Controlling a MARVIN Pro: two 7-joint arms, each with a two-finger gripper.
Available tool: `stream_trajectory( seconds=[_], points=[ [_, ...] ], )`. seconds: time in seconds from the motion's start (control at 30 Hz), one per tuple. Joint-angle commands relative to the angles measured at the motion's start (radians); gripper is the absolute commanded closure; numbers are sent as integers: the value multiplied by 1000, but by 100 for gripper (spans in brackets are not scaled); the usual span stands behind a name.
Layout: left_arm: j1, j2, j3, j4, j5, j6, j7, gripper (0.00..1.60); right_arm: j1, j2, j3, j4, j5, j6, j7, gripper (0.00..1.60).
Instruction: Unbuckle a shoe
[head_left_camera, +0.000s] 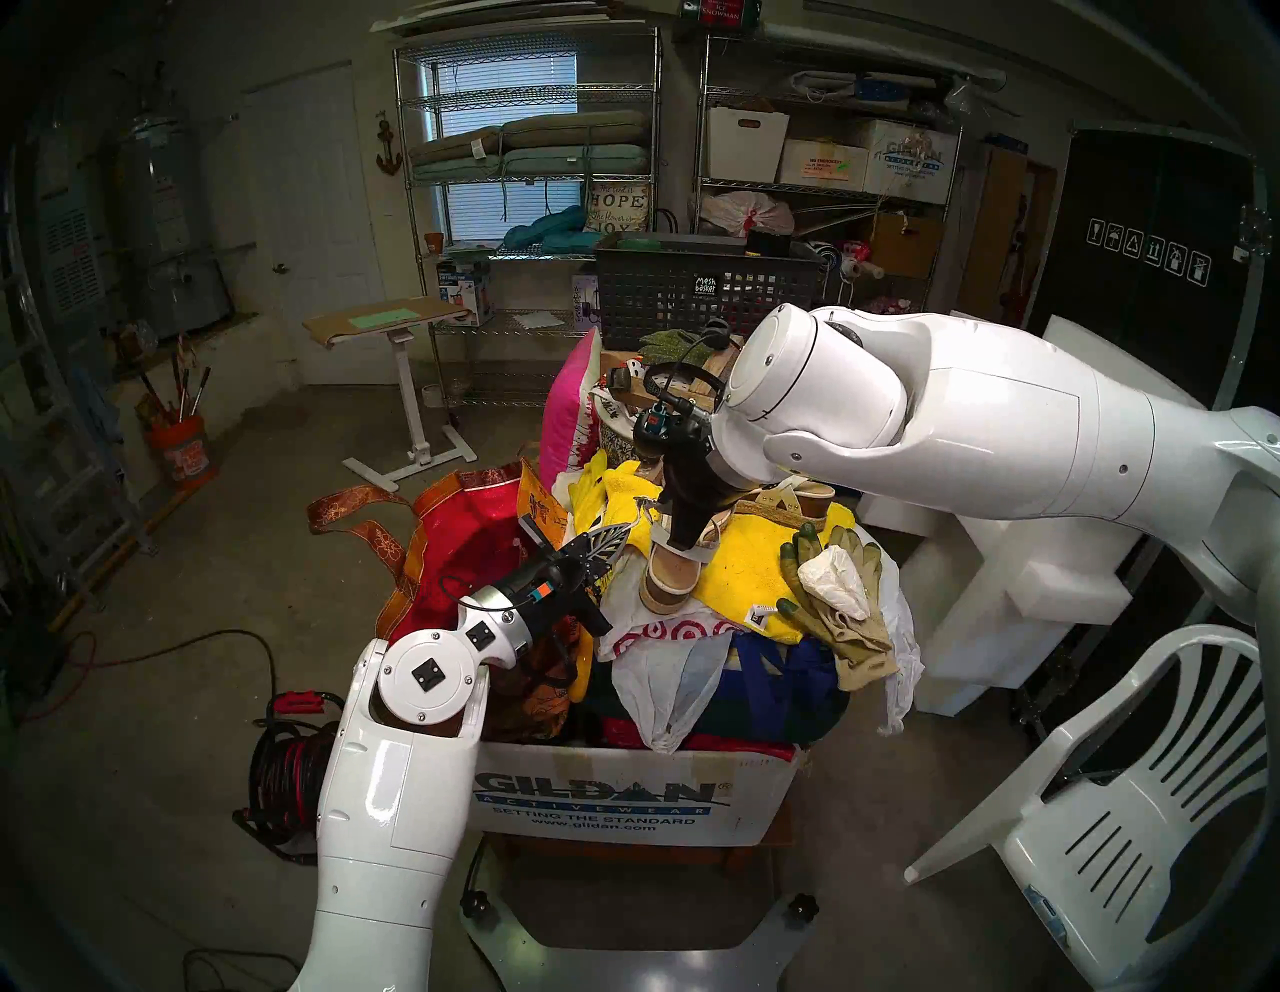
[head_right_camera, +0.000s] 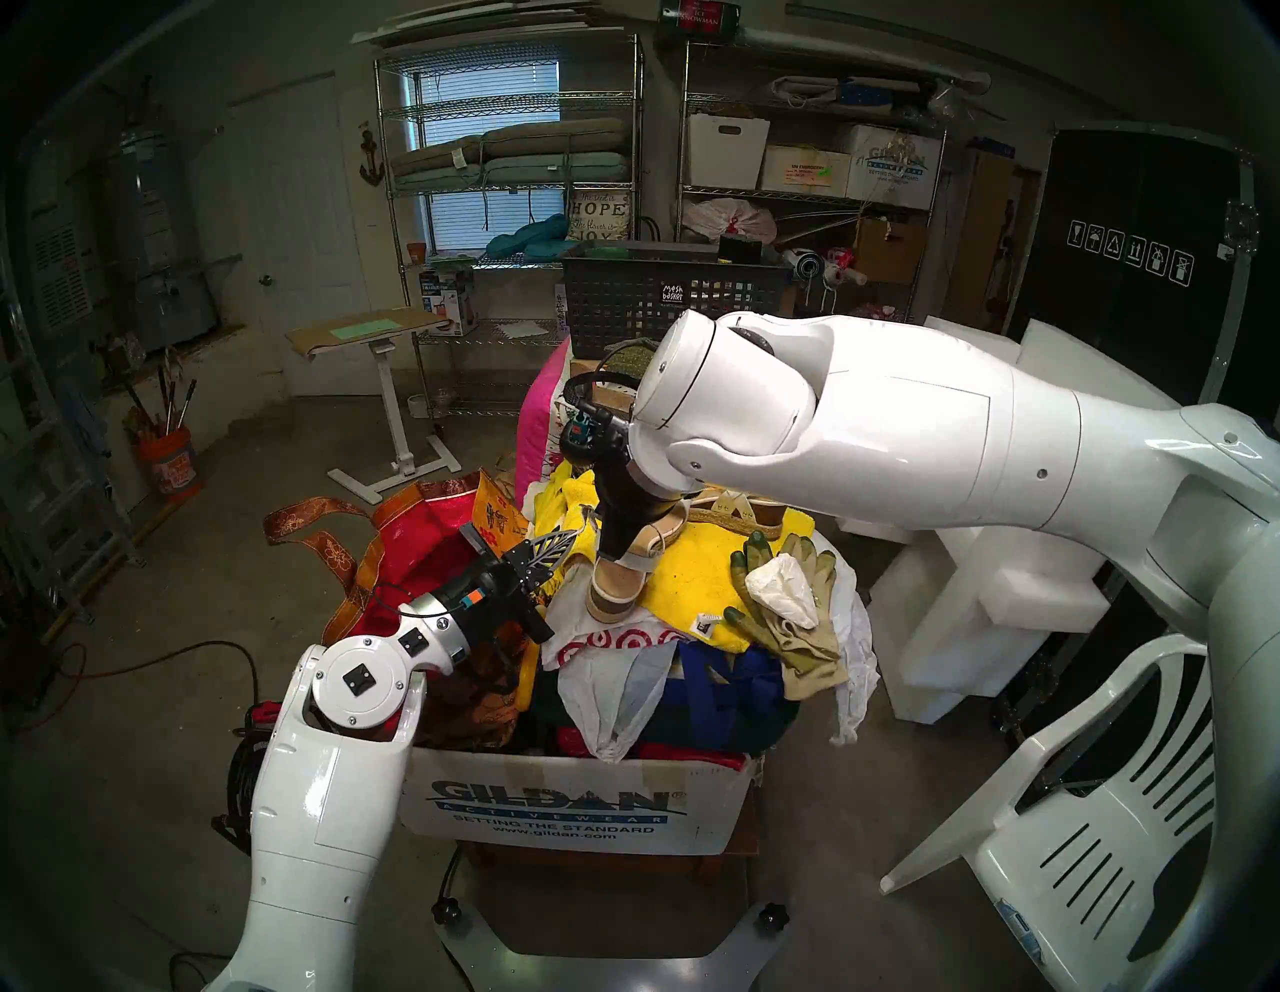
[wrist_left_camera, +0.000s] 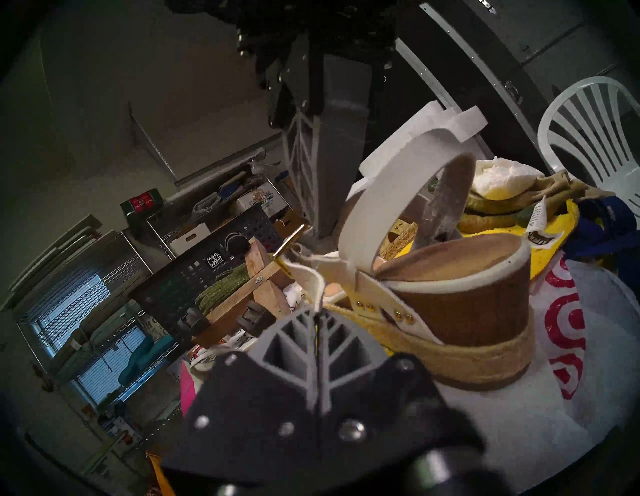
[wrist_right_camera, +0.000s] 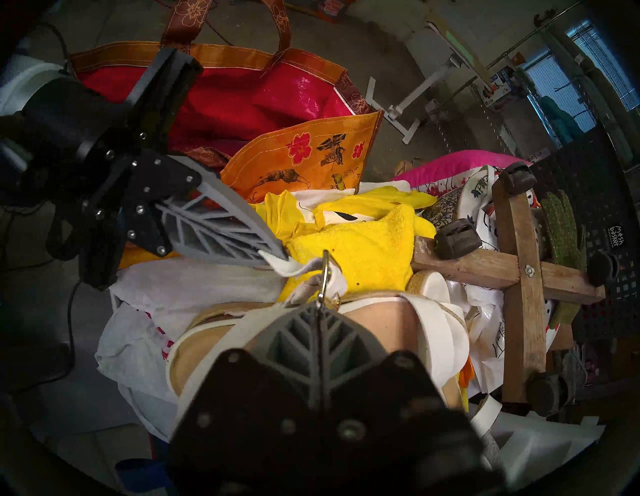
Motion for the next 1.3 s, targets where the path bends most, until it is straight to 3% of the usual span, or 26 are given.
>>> stream_trajectory(
  seconds=[0.0, 0.13, 0.5, 0.73, 0.93, 1.0, 1.27],
  points=[
    [-19, -21, 11, -51, -7, 26, 18, 160, 4, 18, 27, -23, 10, -5, -23, 160],
    [-36, -25, 16, -63, -14, 61, 16, 160, 3, 21, 26, -28, 12, -8, -29, 160],
    [-87, 6, 3, -74, -100, 173, -139, 160, 4, 38, 20, -52, 19, -13, -35, 160],
    [-142, 50, -22, -23, -183, 162, -260, 160, 9, 63, 20, -75, 25, -2, -46, 160],
    [-216, 75, -25, 51, -230, 244, -370, 160, 8, 73, 15, -88, 34, -3, -31, 160],
    [-237, 85, -12, 67, -233, 236, -397, 160, 6, 72, 12, -89, 36, -4, -29, 160],
    [-321, 69, -6, 135, -310, 283, -509, 160, 6, 75, 11, -93, 39, -5, -21, 160]
  ],
)
